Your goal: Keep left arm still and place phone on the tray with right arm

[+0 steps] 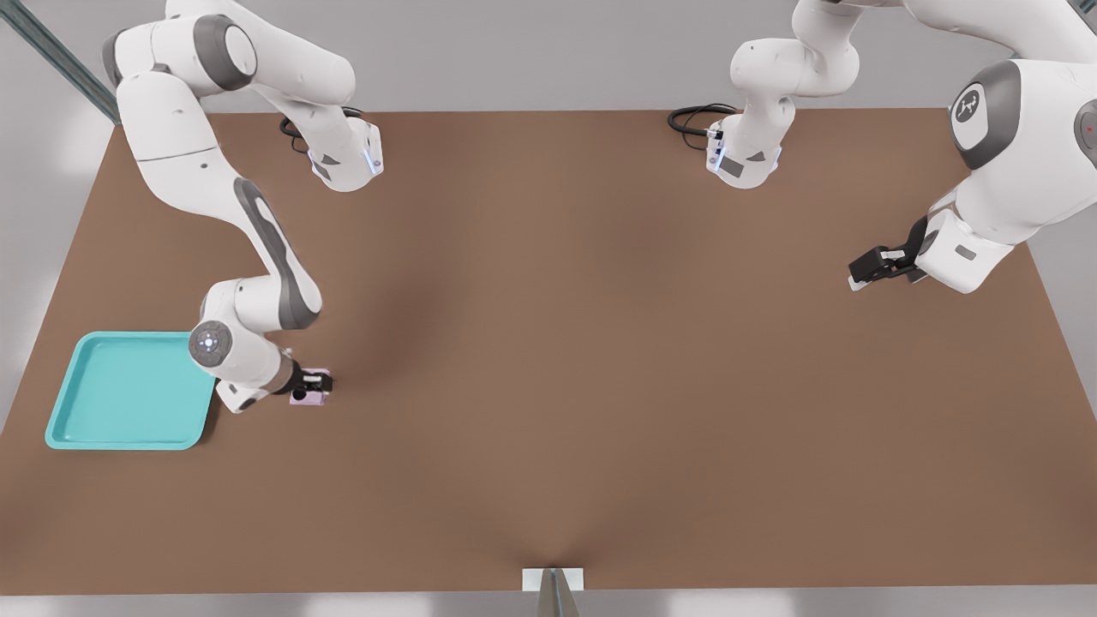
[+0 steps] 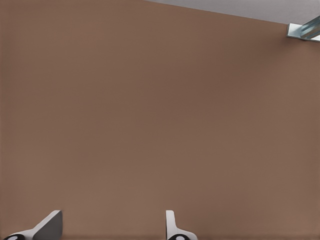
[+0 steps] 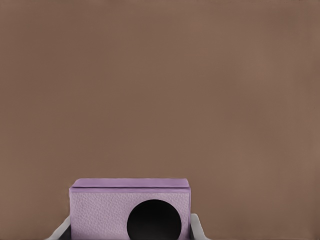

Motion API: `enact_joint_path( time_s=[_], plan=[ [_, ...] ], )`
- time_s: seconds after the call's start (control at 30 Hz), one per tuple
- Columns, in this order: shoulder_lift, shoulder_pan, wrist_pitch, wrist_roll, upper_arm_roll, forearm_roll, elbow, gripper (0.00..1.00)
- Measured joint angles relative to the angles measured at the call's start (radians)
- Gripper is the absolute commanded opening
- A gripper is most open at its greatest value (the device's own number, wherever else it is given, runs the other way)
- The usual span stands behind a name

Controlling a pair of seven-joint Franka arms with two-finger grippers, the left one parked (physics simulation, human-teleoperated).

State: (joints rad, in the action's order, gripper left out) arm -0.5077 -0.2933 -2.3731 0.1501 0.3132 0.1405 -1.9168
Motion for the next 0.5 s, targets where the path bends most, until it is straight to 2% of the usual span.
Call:
enact_joint_path(
  time_s=[0.2, 0.3, 0.4, 0.5],
  plan=[
    [-0.04, -0.241, 0.025, -0.129, -0.011, 0.0, 0.077, 0.76],
    [-0.121, -0.335, 0.068, -0.228, -0.014, -0.001, 0.232, 0.76],
    [-0.198, -0.368, 0.109, -0.333, -0.057, -0.002, 0.33, 0.76],
    [-0.249, -0.39, 0.136, -0.431, -0.078, -0.002, 0.347, 0.77]
  ],
)
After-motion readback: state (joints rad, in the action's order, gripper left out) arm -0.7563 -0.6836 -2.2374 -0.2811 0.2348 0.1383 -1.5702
